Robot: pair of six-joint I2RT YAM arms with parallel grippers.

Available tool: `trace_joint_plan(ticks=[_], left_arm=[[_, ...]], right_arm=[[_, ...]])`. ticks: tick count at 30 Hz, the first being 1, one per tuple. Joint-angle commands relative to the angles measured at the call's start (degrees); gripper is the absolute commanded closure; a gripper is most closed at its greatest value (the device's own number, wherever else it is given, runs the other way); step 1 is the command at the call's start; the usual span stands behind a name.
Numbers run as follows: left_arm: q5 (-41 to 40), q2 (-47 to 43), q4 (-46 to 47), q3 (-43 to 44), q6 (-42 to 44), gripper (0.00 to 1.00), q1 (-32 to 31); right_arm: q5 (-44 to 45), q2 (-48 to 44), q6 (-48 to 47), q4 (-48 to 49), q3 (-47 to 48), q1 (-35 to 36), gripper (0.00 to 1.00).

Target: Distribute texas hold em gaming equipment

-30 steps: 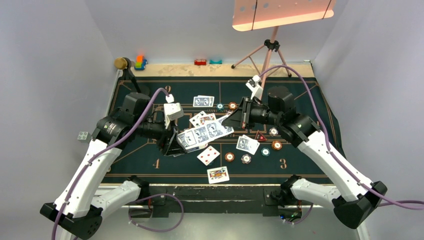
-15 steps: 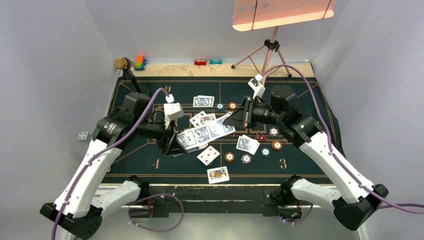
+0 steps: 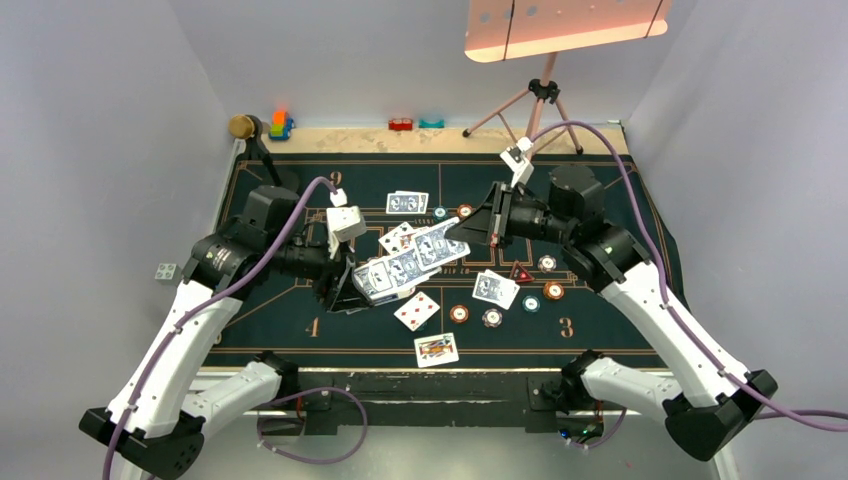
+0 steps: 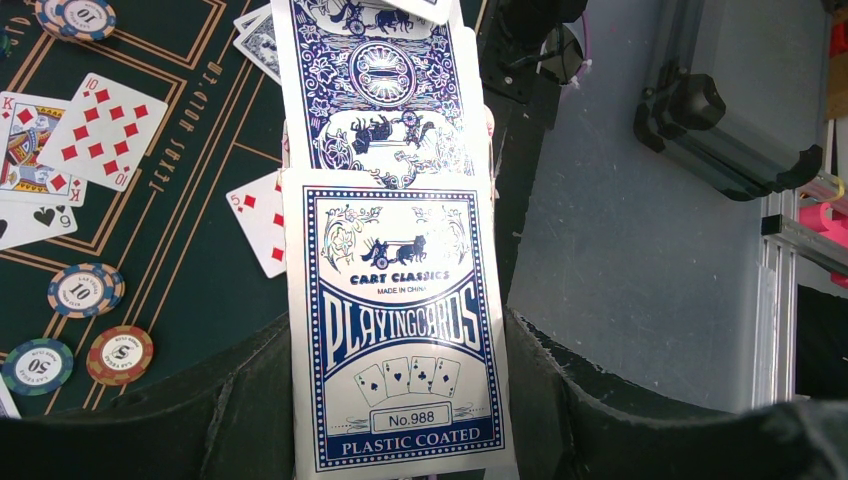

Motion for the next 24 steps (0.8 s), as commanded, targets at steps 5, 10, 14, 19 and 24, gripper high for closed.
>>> trace_joint_plan(ticks=[5, 10, 14, 19, 24], left_arm=[[1.5, -1.1, 0.8, 2.1, 0.2, 1.0, 0.3], [1.9, -1.1, 0.7, 1.8, 0.4, 1.0, 0.3], [2.4, -1.4, -0.1, 1.8, 0.5, 1.0, 0.3], [2.4, -2.1, -1.5, 2.3, 0.7, 1.0, 0.3], [2.3, -2.2, -2.3, 2.8, 1.0, 1.0, 0.3]], right_arm=[[-5.5, 3.5, 3.5, 8.5, 6.9, -1.5, 1.0], [-5.0, 5.1, 3.6, 9.4, 8.2, -3.8, 1.0], [-1.6, 10.4, -0.6, 8.6, 9.0, -5.4, 1.0], [1.1, 22.4, -5.1, 11.0, 8.4, -5.5, 1.0], [5.0, 33.4, -5.2, 17.5, 5.2, -4.8, 1.0]])
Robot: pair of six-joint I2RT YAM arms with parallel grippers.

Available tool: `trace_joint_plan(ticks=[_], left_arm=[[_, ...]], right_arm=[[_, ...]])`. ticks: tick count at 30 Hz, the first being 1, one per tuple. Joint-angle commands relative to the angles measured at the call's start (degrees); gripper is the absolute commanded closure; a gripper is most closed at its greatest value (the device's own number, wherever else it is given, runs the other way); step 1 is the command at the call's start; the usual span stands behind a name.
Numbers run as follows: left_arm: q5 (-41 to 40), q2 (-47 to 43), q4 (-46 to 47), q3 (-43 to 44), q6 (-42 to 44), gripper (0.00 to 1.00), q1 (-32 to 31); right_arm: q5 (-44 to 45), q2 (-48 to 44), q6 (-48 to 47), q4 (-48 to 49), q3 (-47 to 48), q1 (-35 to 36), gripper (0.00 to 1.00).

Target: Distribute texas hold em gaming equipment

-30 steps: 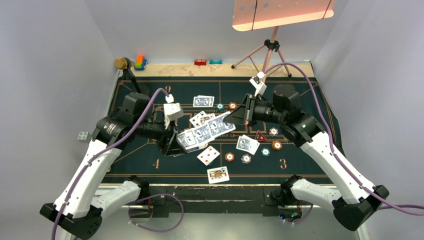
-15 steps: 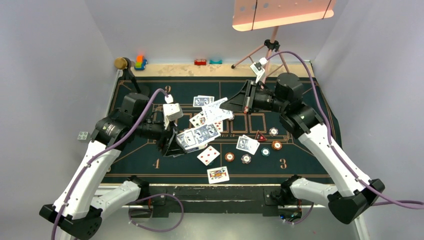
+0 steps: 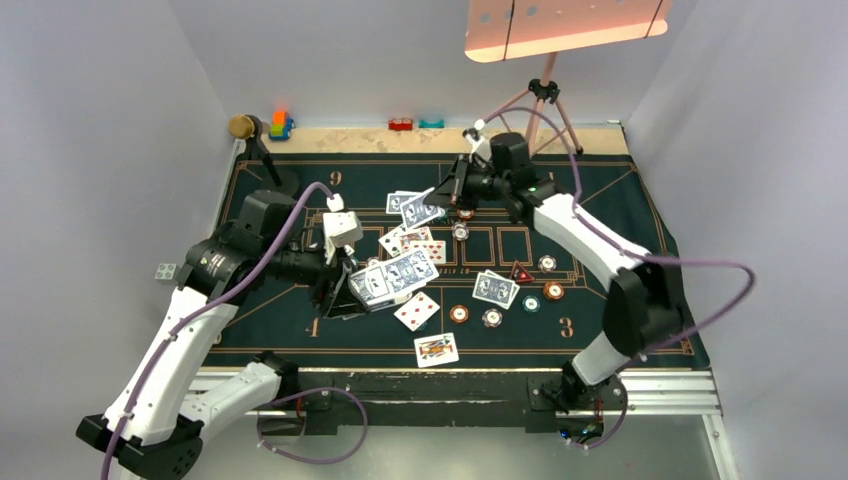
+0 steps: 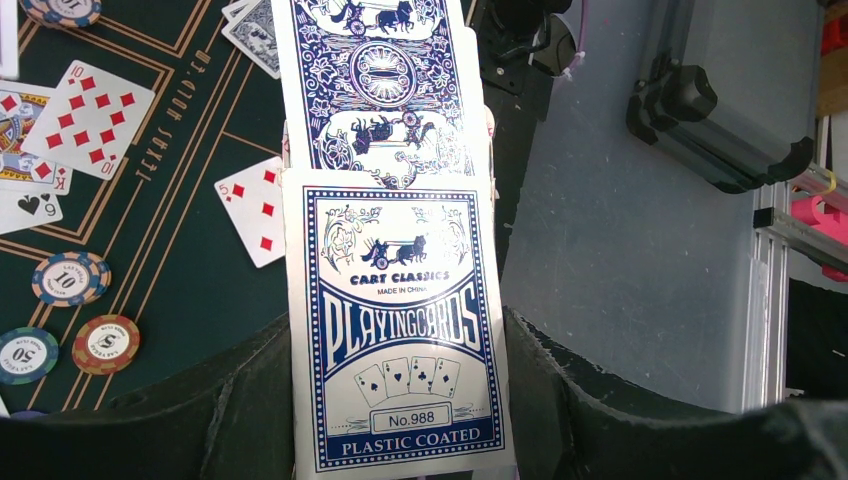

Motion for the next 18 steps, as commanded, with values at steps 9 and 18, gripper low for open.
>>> trace_joint_plan(ticks=[9, 18], left_arm=[[2.3, -0.1, -0.3, 3.2, 0.9, 1.0, 0.3], [2.2, -0.2, -0.5, 3.6, 0.9, 1.0, 0.3]], right_arm=[[12.4, 17.6, 0.7, 16.6, -7.4, 5.3, 1.0], [18.8, 24.1, 1.4, 15.2, -6.0, 9.8, 1.0]])
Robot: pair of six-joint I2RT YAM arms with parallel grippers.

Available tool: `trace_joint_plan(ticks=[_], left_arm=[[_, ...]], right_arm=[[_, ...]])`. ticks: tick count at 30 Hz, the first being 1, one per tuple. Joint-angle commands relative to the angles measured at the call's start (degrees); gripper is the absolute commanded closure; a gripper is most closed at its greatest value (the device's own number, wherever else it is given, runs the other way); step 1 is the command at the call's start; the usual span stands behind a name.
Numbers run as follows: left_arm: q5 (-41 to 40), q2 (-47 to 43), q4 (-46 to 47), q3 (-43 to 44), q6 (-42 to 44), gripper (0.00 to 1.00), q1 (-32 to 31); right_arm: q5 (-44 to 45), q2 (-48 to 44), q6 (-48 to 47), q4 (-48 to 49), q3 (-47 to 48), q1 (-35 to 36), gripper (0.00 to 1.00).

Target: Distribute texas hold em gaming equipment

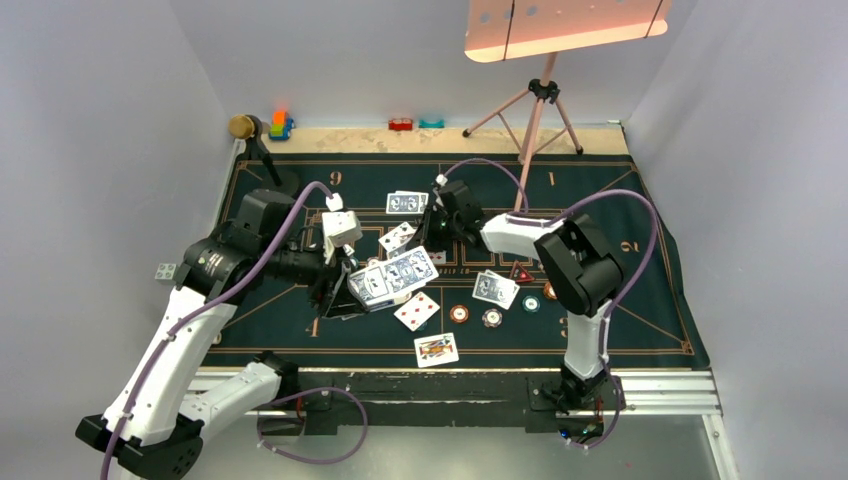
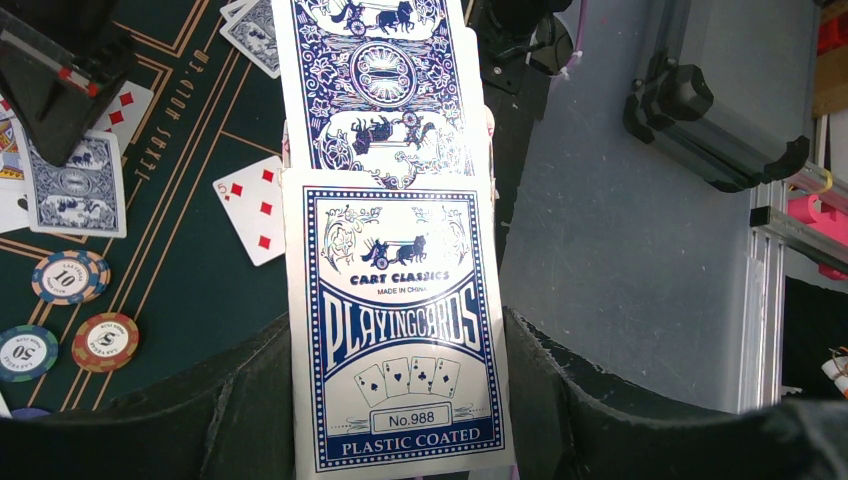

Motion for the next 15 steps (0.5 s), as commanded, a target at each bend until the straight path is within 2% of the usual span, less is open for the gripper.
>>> trace_joint_plan(ticks=[1, 4, 7, 9, 12, 15], left_arm=[[2.2, -0.4, 0.7, 2.7, 0.7, 1.0, 0.3], [2.2, -0.6, 0.6, 2.6, 0.8, 1.0, 0.3], [2.0, -0.8, 0.7, 2.4, 0.8, 1.0, 0.3], [1.9, -0.8, 0.8, 2.2, 0.8, 1.0, 0.3], [1.7, -0.9, 0.9, 2.0, 0.9, 1.0, 0.3], [1.5, -1.0, 0.7, 2.0, 1.1, 1.0, 0.3]], right_arm=[[6.1, 1.0, 0.1, 0.1, 1.7, 1.2, 1.0], [9.5, 1.4, -1.3, -3.4, 2.6, 1.2, 1.0], [11.8, 1.4, -3.1, -6.9, 4.2, 1.2, 0.92], [12.1, 1.4, -4.0, -9.7, 5.8, 1.2, 0.82], [13.0, 0.2, -5.4, -12.8, 7.0, 1.2, 0.56], [12.6, -2.5, -6.7, -14.5, 6.7, 1.2, 0.47]])
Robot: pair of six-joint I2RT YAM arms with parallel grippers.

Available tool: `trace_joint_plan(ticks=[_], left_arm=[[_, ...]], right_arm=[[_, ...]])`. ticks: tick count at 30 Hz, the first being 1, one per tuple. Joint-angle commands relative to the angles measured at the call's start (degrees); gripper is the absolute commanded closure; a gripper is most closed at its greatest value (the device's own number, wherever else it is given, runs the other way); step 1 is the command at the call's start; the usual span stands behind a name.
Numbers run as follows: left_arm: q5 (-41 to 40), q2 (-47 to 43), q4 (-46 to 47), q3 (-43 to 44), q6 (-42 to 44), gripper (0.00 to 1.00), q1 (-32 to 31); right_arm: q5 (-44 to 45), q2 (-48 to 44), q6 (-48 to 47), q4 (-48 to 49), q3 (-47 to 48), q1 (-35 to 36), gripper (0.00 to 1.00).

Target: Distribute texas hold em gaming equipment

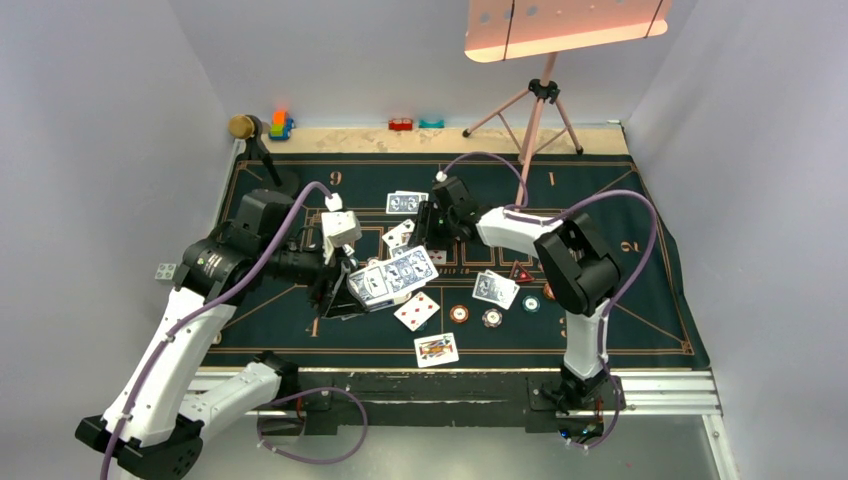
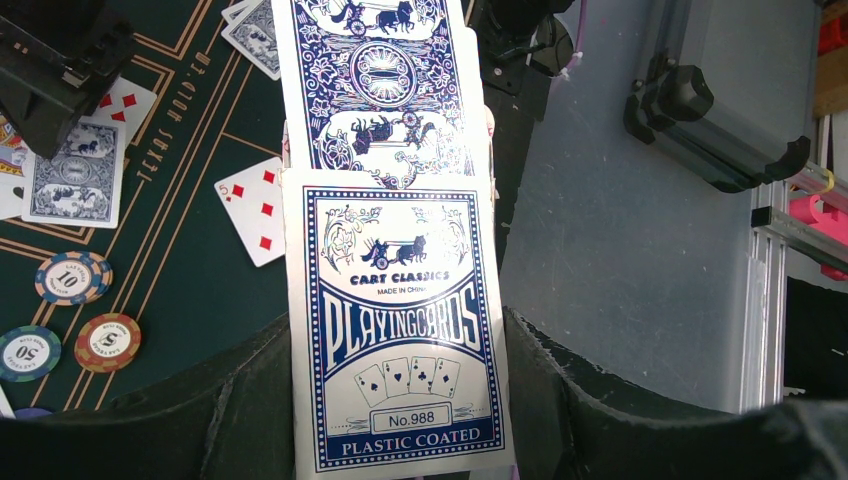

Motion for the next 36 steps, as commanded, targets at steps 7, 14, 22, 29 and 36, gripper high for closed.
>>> trace_joint_plan(ticks=[7, 14, 22, 29, 36], left_arm=[[1.5, -0.9, 0.9, 1.9, 0.9, 1.0, 0.3], [1.1, -1.1, 0.7, 1.8, 1.1, 1.0, 0.3], [1.6, -0.5, 1.4, 1.9, 0.7, 1.0, 0.3], [1.1, 0.0, 2.7, 1.4, 0.2, 1.0, 0.3], [1.0, 0.7, 3.6, 1.4, -0.4, 1.0, 0.3]], right_arm=[[2.0, -11.8, -5.7, -11.0, 1.2, -0.2, 0.37], [0.1, -28.4, -6.2, -15.0, -1.1, -4.4, 0.24], [-12.9, -43.4, -3.9, -15.3, -0.5, -7.0, 0.12], [-27.7, -46.9, 4.7, -3.0, -7.6, -5.2, 0.08], [-24.9, -46.1, 3.6, -4.7, -7.1, 2.6, 0.06]])
